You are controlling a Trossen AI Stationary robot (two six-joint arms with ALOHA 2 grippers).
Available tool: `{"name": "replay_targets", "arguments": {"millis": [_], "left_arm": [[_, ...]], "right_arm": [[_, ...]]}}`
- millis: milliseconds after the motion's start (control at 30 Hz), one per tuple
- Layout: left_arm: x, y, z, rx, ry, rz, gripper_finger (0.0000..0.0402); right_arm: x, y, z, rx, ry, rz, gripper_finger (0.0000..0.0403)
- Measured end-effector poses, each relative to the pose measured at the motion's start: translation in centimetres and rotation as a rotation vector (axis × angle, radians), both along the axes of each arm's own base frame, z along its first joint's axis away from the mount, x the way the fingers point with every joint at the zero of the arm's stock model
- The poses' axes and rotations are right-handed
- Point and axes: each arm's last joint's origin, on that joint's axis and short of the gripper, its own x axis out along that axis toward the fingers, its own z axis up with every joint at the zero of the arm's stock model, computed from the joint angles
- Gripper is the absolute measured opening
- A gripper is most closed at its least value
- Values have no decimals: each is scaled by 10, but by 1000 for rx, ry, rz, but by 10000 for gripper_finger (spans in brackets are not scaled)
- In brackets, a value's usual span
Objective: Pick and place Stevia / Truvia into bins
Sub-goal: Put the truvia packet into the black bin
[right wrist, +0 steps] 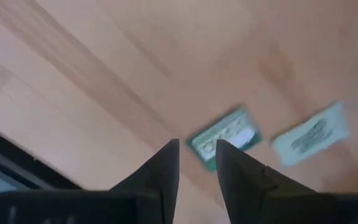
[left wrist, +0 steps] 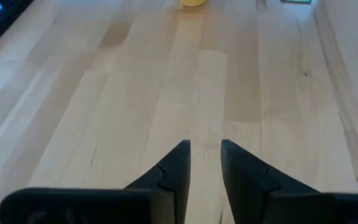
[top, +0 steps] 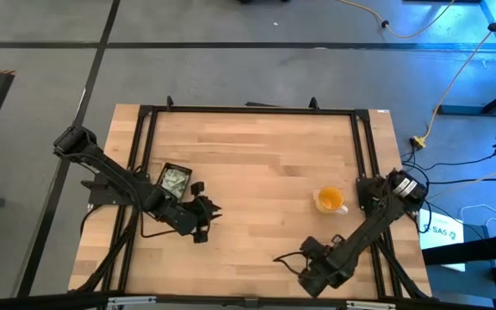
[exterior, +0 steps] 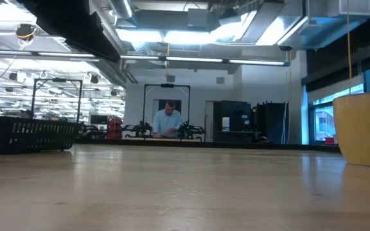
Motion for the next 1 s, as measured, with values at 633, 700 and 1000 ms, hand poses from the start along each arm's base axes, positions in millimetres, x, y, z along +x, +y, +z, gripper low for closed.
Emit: {"name": "replay_targets", "arguments": {"millis": [633,700,1000], "left_arm": [[2,-1,-6,0,16,11,79],[3,-2,-8,4,24,12,79],[7,-4,-21,29,67,11,82]], "right_arm": [[-28,0,-49,54,73,-138,108],[-29,-2,-51,65,78,-139,108],[-30,-2,-53,73,89,-137,70]]}}
